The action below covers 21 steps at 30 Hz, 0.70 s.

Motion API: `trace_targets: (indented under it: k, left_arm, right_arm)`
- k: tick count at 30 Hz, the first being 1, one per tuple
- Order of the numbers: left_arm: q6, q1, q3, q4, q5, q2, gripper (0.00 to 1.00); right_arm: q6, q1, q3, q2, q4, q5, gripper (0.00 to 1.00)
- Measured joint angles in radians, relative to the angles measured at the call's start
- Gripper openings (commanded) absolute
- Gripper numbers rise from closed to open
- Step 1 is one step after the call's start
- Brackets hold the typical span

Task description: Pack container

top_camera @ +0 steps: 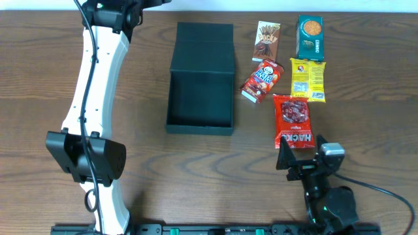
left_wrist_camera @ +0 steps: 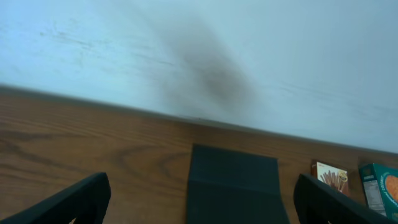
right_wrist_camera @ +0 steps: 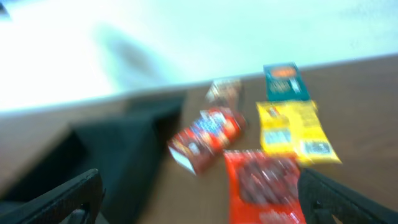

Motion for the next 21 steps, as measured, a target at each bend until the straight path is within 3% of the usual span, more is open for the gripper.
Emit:
trace_targets:
  k: [7, 15, 21]
  left_arm:
    - [-0.019, 0.018, 0.000, 0.020, 0.002, 0.000, 0.95]
    - [-0.024, 0.020, 0.000, 0.022, 0.016, 0.000, 0.96]
    - [-0.026, 0.020, 0.000, 0.035, 0.019, 0.000, 0.95]
  right_arm:
    - [0.172, 0.000, -0.001, 0.000, 0.137, -0.063, 0.99]
    - [0.166, -0.043, 0.002, 0.040, 0.377, 0.157, 0.99]
    - [0.115, -0.194, 0.169, 0.339, 0.368, 0.135, 0.99]
